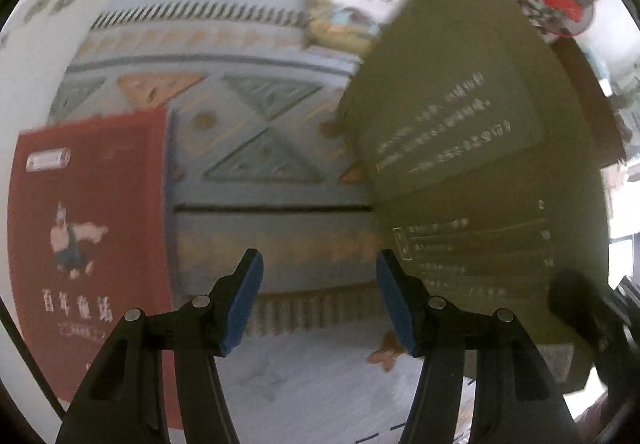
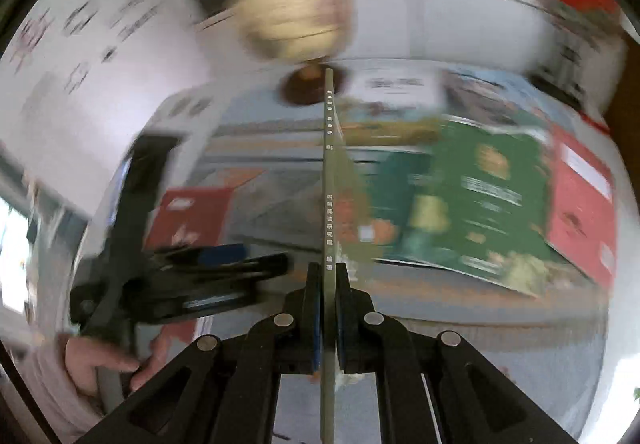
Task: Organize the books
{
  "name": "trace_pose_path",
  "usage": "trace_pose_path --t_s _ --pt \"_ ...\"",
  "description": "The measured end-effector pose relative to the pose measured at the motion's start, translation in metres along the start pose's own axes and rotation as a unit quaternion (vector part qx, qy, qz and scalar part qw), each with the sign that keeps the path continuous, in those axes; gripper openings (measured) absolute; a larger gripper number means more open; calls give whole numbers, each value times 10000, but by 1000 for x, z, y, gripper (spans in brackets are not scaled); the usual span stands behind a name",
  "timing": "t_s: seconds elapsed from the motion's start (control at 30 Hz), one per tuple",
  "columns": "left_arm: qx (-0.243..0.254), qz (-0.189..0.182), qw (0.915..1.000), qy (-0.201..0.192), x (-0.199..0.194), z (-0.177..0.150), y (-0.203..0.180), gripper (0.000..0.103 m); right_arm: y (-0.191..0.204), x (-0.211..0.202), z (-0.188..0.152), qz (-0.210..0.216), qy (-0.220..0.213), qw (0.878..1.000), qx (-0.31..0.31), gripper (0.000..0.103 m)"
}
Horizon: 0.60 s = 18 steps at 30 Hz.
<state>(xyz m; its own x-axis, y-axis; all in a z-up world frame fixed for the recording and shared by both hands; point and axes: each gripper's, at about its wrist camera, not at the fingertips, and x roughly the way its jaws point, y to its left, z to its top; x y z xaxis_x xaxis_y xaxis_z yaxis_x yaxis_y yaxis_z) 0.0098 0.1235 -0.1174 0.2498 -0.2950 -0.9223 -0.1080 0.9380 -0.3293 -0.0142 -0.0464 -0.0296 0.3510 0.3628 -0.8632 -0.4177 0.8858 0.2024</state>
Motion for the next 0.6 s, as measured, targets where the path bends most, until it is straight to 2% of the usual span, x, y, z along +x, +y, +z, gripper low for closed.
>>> trace_pose_path --t_s 0.1,0.2,0.3,0.43,0.6 --pt "-136 146 9998 -39 -2 -3 13 57 24 14 0 163 126 9994 -289 5" --pt "-334 156 9993 -61 -6 -3 25 57 25 28 -2 554 393 9975 -178 6" --pt "-448 191 9988 -44 -7 -1 35 57 28 39 -5 765 557 9955 -87 6" --pt "-538 219 9983 -11 -7 -3 44 57 30 59 -10 1298 947 9868 200 15" --pt "-822 171 9965 -13 -8 -8 60 57 27 66 -14 1802 1252 9745 464 19"
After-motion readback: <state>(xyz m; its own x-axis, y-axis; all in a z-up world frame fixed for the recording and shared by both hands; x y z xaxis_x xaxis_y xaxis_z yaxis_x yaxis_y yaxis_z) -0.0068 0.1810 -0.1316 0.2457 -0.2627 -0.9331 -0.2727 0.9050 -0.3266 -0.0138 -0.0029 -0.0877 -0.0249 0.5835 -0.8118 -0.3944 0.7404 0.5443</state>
